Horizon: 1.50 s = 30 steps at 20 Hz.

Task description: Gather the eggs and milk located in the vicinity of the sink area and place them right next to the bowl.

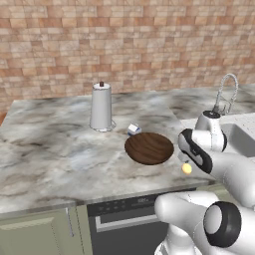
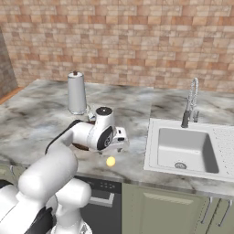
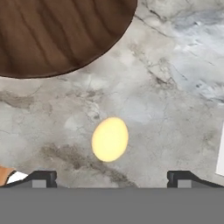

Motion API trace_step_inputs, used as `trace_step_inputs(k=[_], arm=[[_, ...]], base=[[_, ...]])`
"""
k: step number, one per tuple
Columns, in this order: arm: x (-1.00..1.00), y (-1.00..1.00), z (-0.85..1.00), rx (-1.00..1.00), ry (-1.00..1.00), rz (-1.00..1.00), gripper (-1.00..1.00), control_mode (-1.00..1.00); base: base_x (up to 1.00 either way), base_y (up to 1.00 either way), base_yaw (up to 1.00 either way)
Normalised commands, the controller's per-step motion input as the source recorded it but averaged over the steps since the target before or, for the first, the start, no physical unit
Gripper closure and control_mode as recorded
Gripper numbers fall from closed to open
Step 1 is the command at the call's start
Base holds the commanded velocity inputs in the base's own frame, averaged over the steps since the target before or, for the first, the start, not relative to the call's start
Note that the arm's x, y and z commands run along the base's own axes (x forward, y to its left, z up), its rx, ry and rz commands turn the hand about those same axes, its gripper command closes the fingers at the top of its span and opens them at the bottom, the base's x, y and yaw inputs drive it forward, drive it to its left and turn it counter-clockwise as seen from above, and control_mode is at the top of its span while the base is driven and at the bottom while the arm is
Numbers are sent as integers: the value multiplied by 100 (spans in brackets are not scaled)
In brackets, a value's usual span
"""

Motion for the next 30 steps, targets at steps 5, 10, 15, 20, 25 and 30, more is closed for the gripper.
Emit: trace_step_inputs(k=[5,10,15,20,25,30], arm=[[4,0,-34,0,0,-1,-100,-100],[0,0,-32,0,0,-1,-100,-100],[0,2,-25,0,0,0,-100,-100],[0,0,-23,0,0,0,-100,-100],[0,0,-14,1,0,0,-100,-100],[7,0,-12,0,0,0,-100,-100]], base=[[0,0,0],[0,0,0],[0,0,0],[0,0,0],[0,0,0],[0,0,0]])
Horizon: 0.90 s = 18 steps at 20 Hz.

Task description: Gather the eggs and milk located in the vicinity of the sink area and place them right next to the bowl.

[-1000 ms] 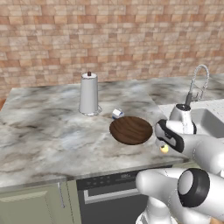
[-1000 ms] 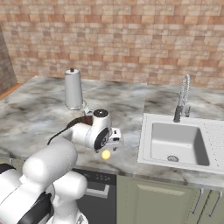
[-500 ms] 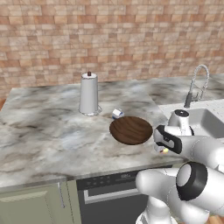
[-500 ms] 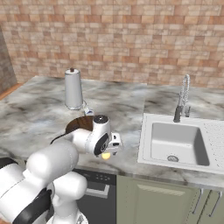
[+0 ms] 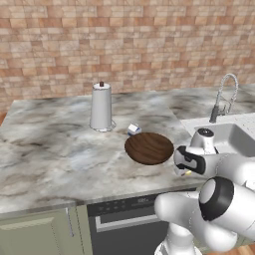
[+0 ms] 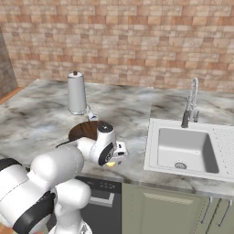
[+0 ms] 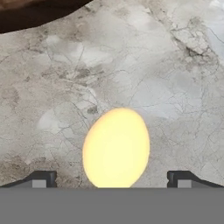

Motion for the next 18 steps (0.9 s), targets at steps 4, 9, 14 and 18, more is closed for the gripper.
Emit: trace_step_inputs(k=[4,9,14,18], arm=[[4,0,-9,0,0,0,-100,-100],[9,0,-5,0,0,0,-100,-100],[21,0,0,0,0,0,-100,-100],[1,0,-1,0,0,0,-100,-100]], base=[[0,0,0],[0,0,0],[0,0,0],[0,0,0]])
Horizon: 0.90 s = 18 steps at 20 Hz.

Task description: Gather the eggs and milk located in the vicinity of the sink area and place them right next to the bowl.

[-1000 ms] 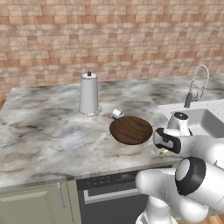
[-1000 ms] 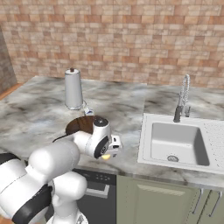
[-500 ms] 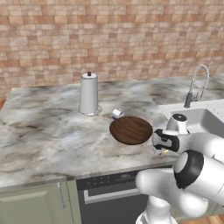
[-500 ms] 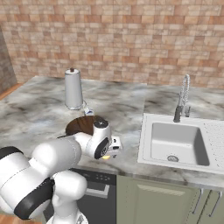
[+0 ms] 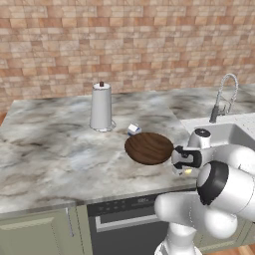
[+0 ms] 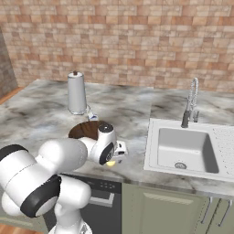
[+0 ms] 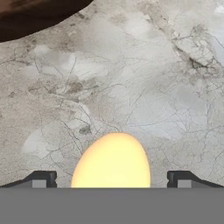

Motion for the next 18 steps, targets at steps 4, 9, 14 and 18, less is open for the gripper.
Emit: trace_step_inputs(k=[4,9,14,18], arm=[[0,0,-3,0,0,0,100,-100],[0,0,-1,0,0,0,100,-100],[0,0,0,0,0,0,100,-100],[0,-1,1,1,-9,4,100,-100]], base=[[0,0,0],[0,0,0],[0,0,0],[0,0,0]])
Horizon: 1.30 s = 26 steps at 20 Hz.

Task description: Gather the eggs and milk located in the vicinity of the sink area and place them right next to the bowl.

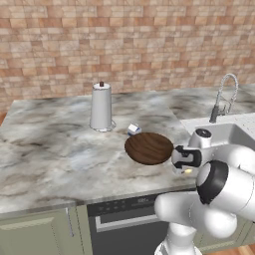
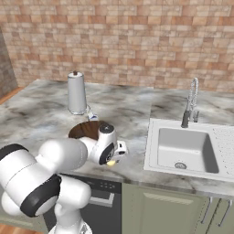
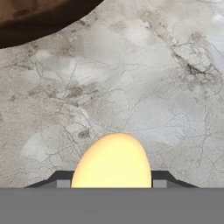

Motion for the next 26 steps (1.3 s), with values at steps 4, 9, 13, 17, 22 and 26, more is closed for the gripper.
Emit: trace_step_inputs(k=[4,9,13,17,22,26], arm=[[3,0,0,3,-15,12,100,-100],[2,0,0,3,-18,14,100,-100],[2,0,11,2,-11,14,100,-100],[4,4,11,1,-2,12,100,-100],[4,14,2,3,-1,13,100,-100],[9,18,0,9,-4,9,100,-100]], base=[[0,0,0],[0,0,0],[0,0,0],[0,0,0],[0,0,0],[0,0,0]])
